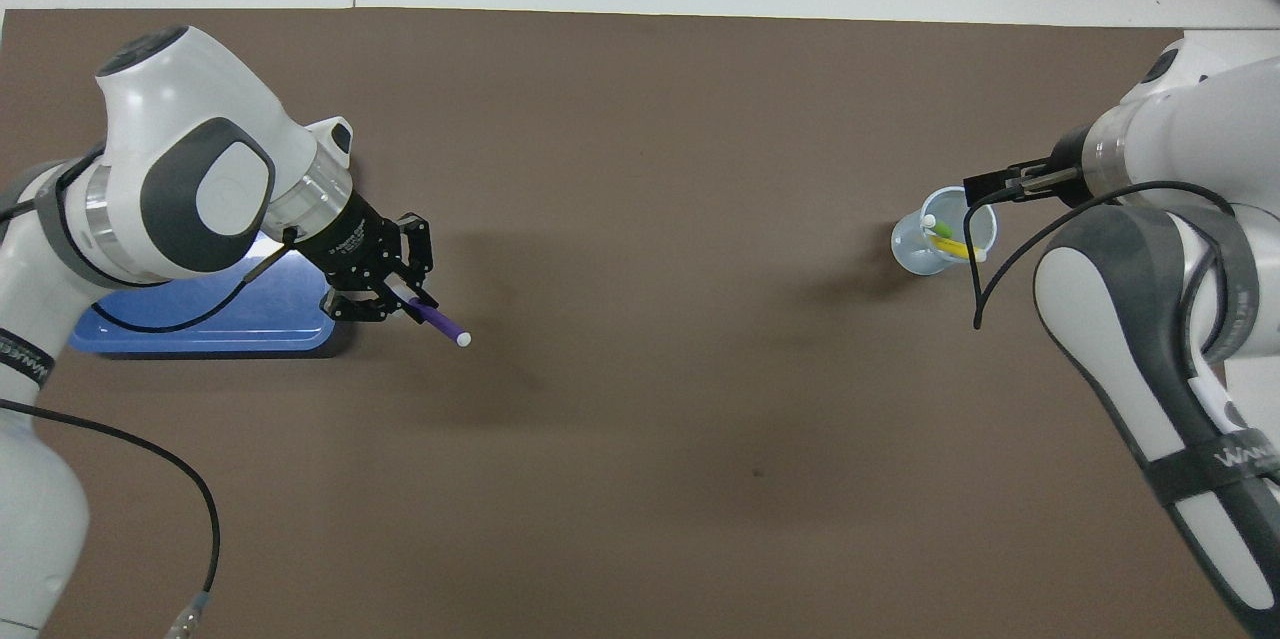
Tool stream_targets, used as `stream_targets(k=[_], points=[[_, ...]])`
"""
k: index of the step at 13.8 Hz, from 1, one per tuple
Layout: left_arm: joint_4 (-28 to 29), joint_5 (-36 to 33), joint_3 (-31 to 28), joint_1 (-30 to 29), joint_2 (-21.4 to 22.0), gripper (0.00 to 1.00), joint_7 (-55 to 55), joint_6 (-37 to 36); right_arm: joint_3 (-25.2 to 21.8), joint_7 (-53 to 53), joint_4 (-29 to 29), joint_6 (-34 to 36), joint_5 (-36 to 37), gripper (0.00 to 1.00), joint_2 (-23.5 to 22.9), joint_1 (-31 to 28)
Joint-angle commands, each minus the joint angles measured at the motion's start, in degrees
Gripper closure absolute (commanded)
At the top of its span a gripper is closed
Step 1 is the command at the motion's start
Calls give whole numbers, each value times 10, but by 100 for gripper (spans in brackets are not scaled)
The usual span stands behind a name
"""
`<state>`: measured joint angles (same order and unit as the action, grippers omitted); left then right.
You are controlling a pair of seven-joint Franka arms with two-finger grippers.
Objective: Transfer and insert pens with both arms
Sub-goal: 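Lift the purple pen toward the right gripper while the right gripper approaches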
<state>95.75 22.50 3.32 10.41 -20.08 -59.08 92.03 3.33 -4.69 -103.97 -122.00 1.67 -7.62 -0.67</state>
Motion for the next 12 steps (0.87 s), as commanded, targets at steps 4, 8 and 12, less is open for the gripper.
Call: stream_targets(k=[4,8,12], points=[[21,110,-11,8,22,100,-117,26,13,213,-4,-7,-33,0,19,78],[23,106,-12,16,24,100,-118,30,13,375,-4,-23,-83,0,18,131],[23,106,-10,16,24,100,-118,30,13,497,-3,-88,-169,0,9,173]])
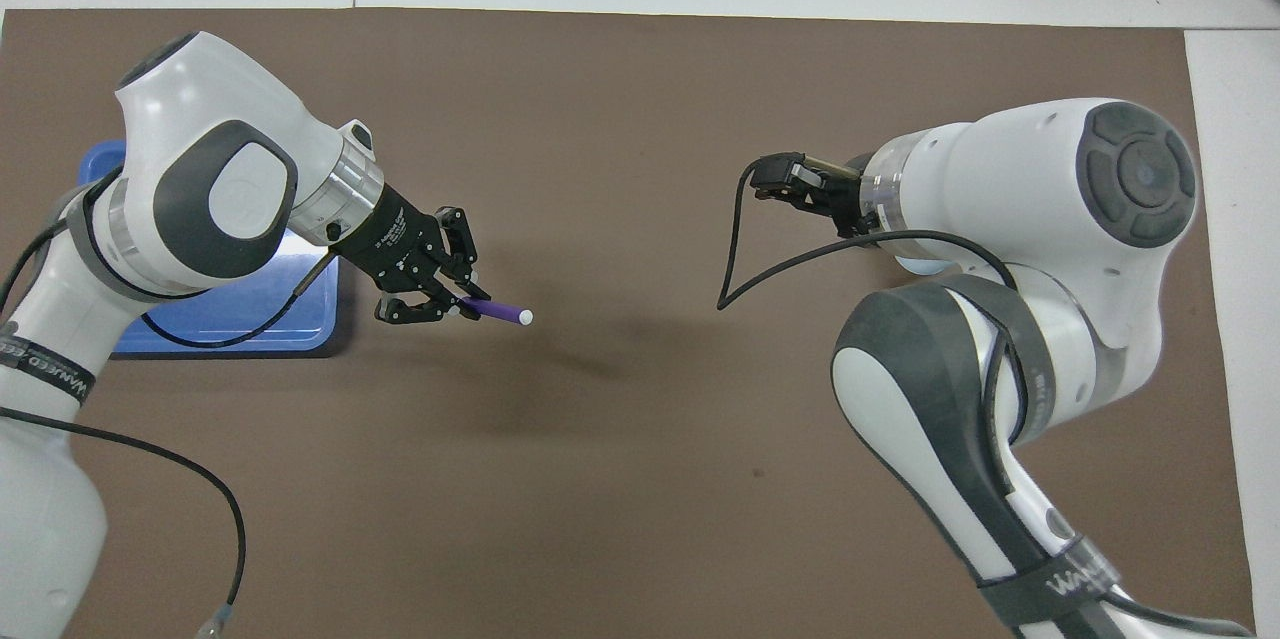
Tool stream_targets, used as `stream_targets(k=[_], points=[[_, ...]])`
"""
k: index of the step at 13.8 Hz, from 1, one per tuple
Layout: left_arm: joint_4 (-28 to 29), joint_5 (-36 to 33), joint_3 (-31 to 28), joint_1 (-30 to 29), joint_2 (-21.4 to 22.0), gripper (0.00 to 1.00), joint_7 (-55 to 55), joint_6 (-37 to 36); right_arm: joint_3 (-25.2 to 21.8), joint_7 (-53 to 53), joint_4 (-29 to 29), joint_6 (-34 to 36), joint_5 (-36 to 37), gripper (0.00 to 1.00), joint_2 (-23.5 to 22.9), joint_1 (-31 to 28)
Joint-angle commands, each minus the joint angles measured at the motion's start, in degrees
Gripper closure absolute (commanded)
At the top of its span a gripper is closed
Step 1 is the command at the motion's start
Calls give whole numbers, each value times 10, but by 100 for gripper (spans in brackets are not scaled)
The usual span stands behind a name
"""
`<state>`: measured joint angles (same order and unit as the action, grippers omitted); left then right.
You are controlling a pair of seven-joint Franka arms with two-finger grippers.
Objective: Transfer and insert pens with both arms
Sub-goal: 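Lift the purple pen toward the right gripper while the right gripper approaches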
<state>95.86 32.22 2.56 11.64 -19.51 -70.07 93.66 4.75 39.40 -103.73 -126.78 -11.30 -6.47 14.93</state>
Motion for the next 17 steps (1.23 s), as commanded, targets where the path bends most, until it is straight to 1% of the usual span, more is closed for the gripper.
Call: stream_targets(k=[1,3,5,7,9,12,15,17], points=[[22,10,-3,7,19,100,-9,13,-1,88,-5,-64,-54,0,-6,29],[22,11,-3,8,18,100,-9,13,-1,146,7,-94,-70,0,-20,50],[22,14,-2,10,19,100,-9,13,-1,203,20,-124,-71,0,-36,71],[22,15,-2,15,19,100,-9,14,-1,239,27,-150,-71,0,-50,94],[22,16,-1,16,21,100,-9,14,-1,244,24,-151,-71,4,-57,113],[22,49,-2,15,21,100,-12,27,0,264,27,-155,-73,11,-66,126],[22,50,-2,14,21,100,-13,28,3,271,26,-170,-117,14,-76,145],[19,61,-2,15,21,100,-14,33,3,283,26,-174,-121,15,-80,156]])
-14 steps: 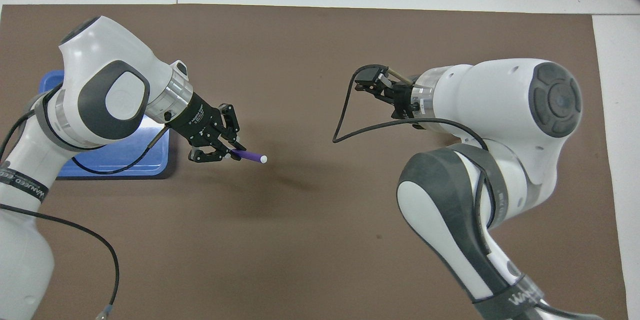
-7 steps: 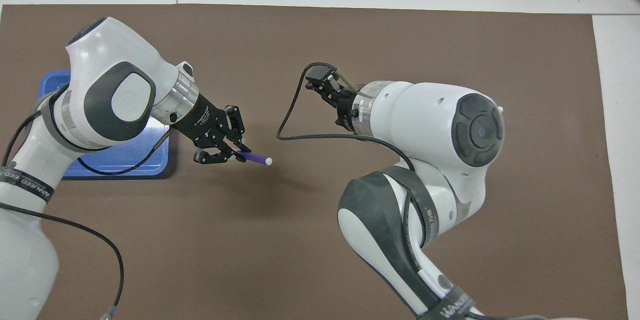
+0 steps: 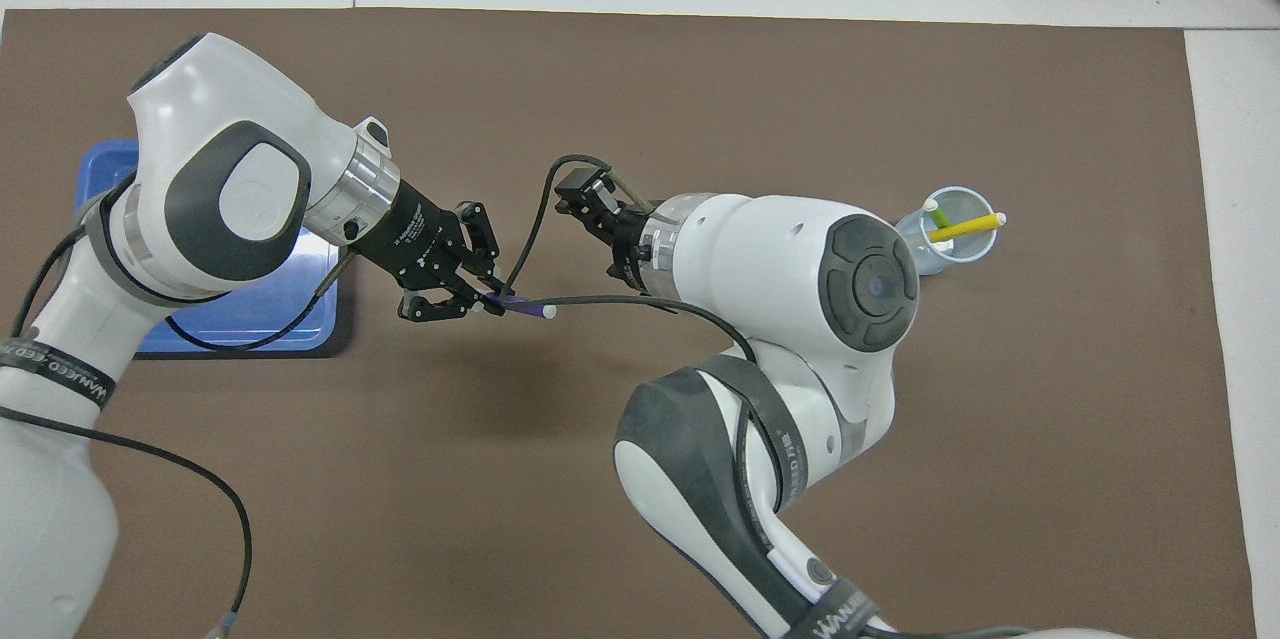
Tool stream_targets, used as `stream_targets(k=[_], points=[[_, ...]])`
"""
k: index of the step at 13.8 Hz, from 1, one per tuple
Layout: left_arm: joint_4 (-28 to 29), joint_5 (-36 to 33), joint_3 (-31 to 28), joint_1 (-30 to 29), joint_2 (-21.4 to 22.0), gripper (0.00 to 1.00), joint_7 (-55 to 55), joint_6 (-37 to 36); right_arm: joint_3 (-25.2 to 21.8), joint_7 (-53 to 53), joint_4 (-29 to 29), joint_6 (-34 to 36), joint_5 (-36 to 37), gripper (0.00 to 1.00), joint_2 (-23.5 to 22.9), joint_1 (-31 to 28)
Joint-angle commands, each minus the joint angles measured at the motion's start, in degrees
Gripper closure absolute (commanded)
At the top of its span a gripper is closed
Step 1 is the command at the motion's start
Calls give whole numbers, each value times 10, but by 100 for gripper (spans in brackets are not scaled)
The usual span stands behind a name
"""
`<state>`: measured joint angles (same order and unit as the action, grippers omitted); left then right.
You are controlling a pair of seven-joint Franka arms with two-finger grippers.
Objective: Transfer and insert pens with both arms
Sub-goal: 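Close the right gripper on the purple pen held by the left gripper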
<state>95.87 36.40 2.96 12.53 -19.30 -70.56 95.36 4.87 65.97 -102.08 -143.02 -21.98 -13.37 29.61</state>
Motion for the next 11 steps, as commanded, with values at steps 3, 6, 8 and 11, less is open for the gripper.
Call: stream_targets(k=[3,6,8,11], points=[[19,23,-6,7,19,100,-13,19,1,40,7,-11,-14,15,-15,14],[18,23,-6,7,19,100,-24,23,1,75,7,-16,-14,15,-19,20],[18,23,-6,7,20,100,-25,26,2,105,6,-41,-15,16,-25,35],[18,23,-6,7,20,100,-25,27,1,126,5,-55,-14,16,-35,49]])
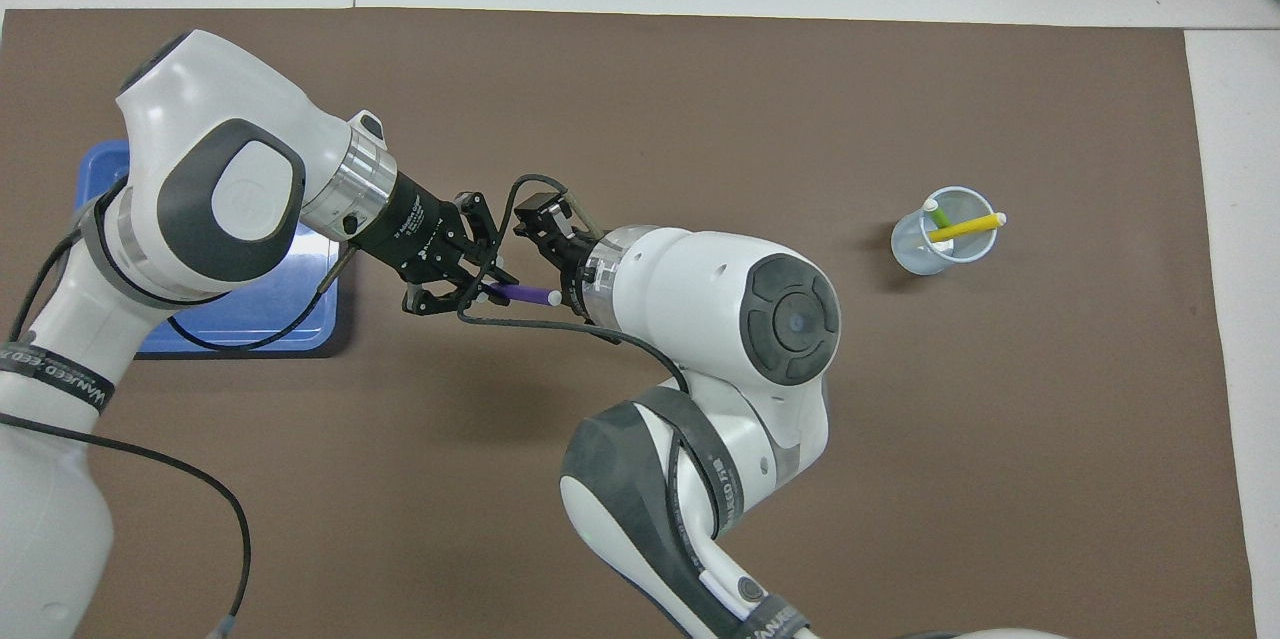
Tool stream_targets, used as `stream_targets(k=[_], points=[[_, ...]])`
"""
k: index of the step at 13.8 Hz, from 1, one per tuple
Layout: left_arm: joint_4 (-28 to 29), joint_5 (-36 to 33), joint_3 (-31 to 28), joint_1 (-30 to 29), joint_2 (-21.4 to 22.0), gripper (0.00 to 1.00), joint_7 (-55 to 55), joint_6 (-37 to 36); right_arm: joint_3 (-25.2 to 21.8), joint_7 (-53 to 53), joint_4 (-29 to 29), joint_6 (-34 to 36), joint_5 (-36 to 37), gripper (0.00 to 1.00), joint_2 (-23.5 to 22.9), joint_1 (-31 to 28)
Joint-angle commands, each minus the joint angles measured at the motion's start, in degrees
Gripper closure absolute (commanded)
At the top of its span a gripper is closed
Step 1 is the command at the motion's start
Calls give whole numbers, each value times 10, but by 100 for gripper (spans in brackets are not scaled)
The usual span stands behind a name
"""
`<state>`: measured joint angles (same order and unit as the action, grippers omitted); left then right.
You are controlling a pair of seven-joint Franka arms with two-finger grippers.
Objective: Transfer and insert pens with both arms
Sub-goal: 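Close the right gripper on the purple pen held by the left gripper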
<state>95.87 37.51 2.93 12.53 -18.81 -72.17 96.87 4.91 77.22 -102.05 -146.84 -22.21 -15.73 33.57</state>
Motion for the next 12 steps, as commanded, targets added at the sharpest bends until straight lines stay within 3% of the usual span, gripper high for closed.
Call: stream_targets(k=[1,4,6,9,11,12], points=[[19,12,-6,7,15,100,-11,13,1,16,5,-18,-13,17,-12,13],[20,11,-6,7,15,100,-12,14,2,26,5,-18,-13,25,-12,13],[21,10,-6,7,16,100,-11,14,2,28,5,-17,-13,39,-12,13],[22,10,-6,7,18,100,-11,14,2,28,5,-17,-13,68,-12,13],[22,10,-6,7,18,100,-11,14,2,28,5,-15,-13,100,-12,13],[22,10,-6,7,18,100,-11,14,2,27,5,-15,-13,100,-12,12]])
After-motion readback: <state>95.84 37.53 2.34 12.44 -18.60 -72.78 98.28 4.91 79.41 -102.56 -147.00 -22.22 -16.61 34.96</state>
